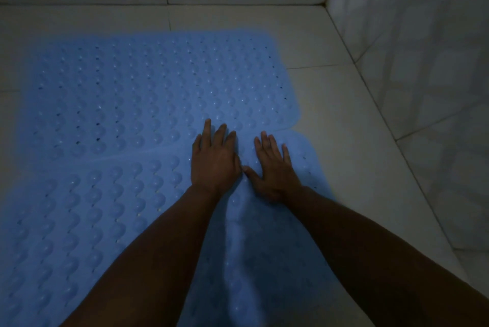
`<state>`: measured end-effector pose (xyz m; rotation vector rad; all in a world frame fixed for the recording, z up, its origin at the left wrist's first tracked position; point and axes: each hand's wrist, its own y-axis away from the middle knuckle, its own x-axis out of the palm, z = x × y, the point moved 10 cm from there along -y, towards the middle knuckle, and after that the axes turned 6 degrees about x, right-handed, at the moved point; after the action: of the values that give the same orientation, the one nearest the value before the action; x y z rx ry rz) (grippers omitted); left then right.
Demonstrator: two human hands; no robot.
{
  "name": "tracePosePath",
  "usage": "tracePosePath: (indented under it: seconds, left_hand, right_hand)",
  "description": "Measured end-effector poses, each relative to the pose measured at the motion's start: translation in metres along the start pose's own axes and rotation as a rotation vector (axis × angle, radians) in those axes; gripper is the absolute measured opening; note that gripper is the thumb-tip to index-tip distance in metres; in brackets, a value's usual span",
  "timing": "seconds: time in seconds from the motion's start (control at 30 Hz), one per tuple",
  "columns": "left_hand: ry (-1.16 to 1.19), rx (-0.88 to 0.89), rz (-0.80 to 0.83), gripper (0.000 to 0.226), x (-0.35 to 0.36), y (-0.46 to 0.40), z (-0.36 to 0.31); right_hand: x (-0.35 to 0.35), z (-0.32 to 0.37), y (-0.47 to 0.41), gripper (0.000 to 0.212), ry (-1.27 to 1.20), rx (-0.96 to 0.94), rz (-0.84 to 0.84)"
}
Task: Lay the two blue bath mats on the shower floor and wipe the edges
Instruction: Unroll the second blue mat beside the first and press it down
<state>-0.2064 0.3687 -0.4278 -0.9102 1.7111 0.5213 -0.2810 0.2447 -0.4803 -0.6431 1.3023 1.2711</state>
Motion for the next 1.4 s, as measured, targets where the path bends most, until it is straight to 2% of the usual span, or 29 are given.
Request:
tracePosePath:
  seconds: [0.1, 0.13, 0.2, 0.3, 0.47, 0.57, 0.7, 0.83, 0.93, 1.1, 1.17, 1.27, 1.4]
  left_hand:
    - [-0.014, -0.060, 0.045, 0.058, -0.006, -0.009, 0.005]
    - [-0.010, -0.096, 0.078, 0.056, -0.007, -0.011, 0.003]
    - [0.013, -0.150, 0.135, 0.057, -0.006, -0.014, -0.010]
    - [0.033, -0.076, 0.192, 0.059, 0.006, -0.021, -0.057]
    - [0.073, 0.134, 0.294, 0.065, 0.063, -0.026, -0.146]
    - [-0.039, 0.254, 0.311, 0.078, 0.103, -0.012, -0.166]
    - [-0.100, 0.292, 0.203, 0.084, 0.112, -0.007, -0.165]
    - [-0.065, 0.277, 0.209, 0.078, 0.111, -0.008, -0.168]
    - [-0.040, 0.201, 0.306, 0.076, 0.111, -0.013, -0.169]
    - [0.042, 0.087, 0.649, 0.075, 0.096, -0.035, -0.176]
    - [0.131, 0.045, 0.566, 0.060, 0.060, -0.052, -0.168]
    - [0.059, 0.045, 0.277, 0.046, 0.010, -0.050, -0.136]
    - [0.044, -0.009, 0.199, 0.052, 0.009, 0.000, -0.094]
  right_hand:
    - [-0.031, -0.010, -0.021, 0.069, -0.221, 0.095, 0.256]
    - [-0.057, -0.015, -0.027, 0.059, -0.299, 0.121, 0.226]
    - [-0.110, -0.027, -0.034, 0.043, -0.370, 0.143, 0.050]
    - [-0.142, -0.047, -0.026, 0.037, -0.365, 0.148, -0.080]
    - [-0.152, -0.086, -0.013, 0.031, -0.300, 0.144, -0.259]
    - [-0.151, -0.111, -0.009, 0.032, -0.311, 0.166, -0.364]
    - [-0.147, -0.136, -0.012, 0.033, -0.327, 0.161, -0.449]
    - [-0.142, -0.151, -0.009, 0.031, -0.340, 0.165, -0.492]
    - [-0.138, -0.151, -0.007, 0.032, -0.346, 0.168, -0.467]
    - [-0.152, -0.145, -0.007, 0.026, -0.343, 0.220, -0.367]
    - [-0.161, -0.133, -0.006, 0.026, -0.299, 0.218, -0.312]
    - [-0.155, -0.110, 0.003, 0.032, -0.235, 0.205, -0.264]
    - [-0.082, -0.065, 0.043, 0.049, -0.109, 0.106, -0.263]
